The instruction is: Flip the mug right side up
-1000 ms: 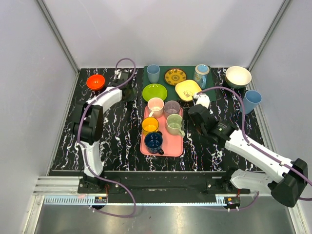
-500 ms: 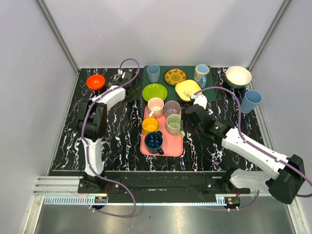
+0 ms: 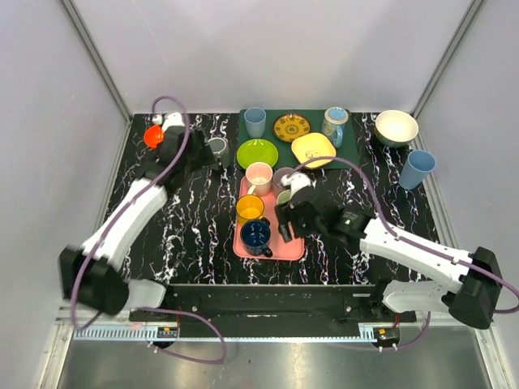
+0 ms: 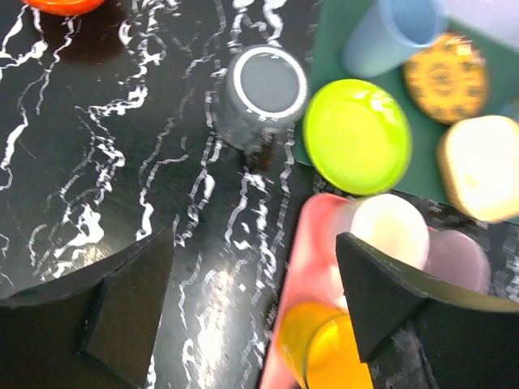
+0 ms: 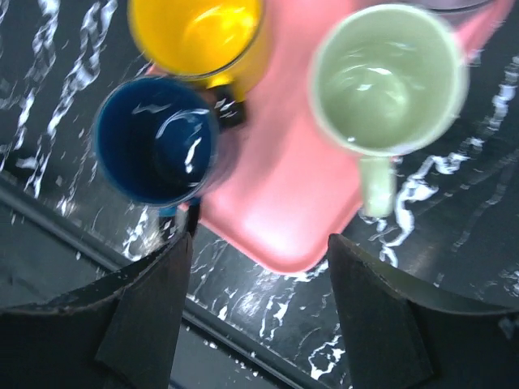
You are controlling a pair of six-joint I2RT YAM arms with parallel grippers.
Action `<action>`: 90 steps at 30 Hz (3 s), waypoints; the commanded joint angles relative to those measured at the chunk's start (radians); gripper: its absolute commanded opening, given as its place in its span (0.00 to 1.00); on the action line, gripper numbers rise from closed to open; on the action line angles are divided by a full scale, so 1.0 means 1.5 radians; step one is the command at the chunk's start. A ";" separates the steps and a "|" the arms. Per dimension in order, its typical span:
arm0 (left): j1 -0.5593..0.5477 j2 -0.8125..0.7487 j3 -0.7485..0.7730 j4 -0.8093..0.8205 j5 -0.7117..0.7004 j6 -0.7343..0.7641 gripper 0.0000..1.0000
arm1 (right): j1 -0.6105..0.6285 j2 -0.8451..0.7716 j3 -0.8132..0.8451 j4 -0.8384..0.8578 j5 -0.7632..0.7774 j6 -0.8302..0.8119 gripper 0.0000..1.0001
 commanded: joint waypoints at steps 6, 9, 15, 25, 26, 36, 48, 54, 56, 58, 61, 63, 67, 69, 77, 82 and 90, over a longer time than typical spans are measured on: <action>-0.091 -0.358 -0.251 0.032 0.067 -0.044 0.92 | 0.105 0.043 -0.017 0.035 -0.090 -0.058 0.74; -0.109 -0.424 -0.308 0.017 0.072 -0.075 0.99 | 0.125 0.070 -0.007 0.047 -0.085 -0.051 0.75; -0.110 -0.496 -0.353 -0.047 0.020 -0.110 0.99 | 0.136 0.161 0.042 0.048 -0.071 -0.046 0.75; -0.110 -0.503 -0.354 -0.076 0.035 -0.135 0.99 | 0.137 0.255 0.096 0.053 -0.022 -0.054 0.68; -0.109 -0.504 -0.357 -0.069 0.039 -0.136 0.99 | 0.138 0.261 0.099 0.051 -0.021 -0.058 0.67; -0.109 -0.512 -0.365 -0.054 0.057 -0.123 0.95 | 0.136 0.296 0.112 0.037 -0.006 -0.061 0.48; -0.109 -0.541 -0.361 -0.059 0.046 -0.115 0.88 | 0.143 0.237 0.120 0.012 -0.026 -0.029 0.00; -0.109 -0.579 -0.326 -0.078 0.011 -0.110 0.88 | 0.156 0.090 0.157 -0.002 -0.072 0.006 0.00; -0.110 -0.597 -0.319 -0.073 0.007 -0.113 0.88 | 0.156 0.037 0.166 0.007 -0.079 0.018 0.00; -0.110 -0.613 -0.317 -0.063 0.013 -0.119 0.88 | 0.152 -0.004 0.172 0.027 -0.086 0.040 0.00; -0.109 -0.655 -0.325 -0.032 0.043 -0.124 0.88 | 0.117 -0.061 0.153 0.080 -0.126 0.090 0.00; -0.110 -0.700 -0.344 0.014 0.078 -0.130 0.89 | 0.076 -0.102 0.096 0.169 -0.190 0.150 0.00; -0.109 -0.780 -0.408 0.153 0.184 -0.144 0.96 | -0.084 -0.210 -0.033 0.411 -0.345 0.277 0.00; -0.110 -0.805 -0.451 0.257 0.269 -0.180 0.99 | -0.114 -0.210 -0.066 0.522 -0.435 0.337 0.00; -0.110 -0.613 -0.525 0.664 0.559 -0.350 0.97 | -0.123 -0.162 -0.101 0.741 -0.538 0.439 0.00; -0.114 -0.501 -0.538 0.845 0.595 -0.426 0.89 | -0.125 -0.147 -0.108 0.777 -0.546 0.454 0.00; -0.148 -0.438 -0.503 0.876 0.597 -0.405 0.84 | -0.125 -0.123 -0.113 0.762 -0.531 0.437 0.00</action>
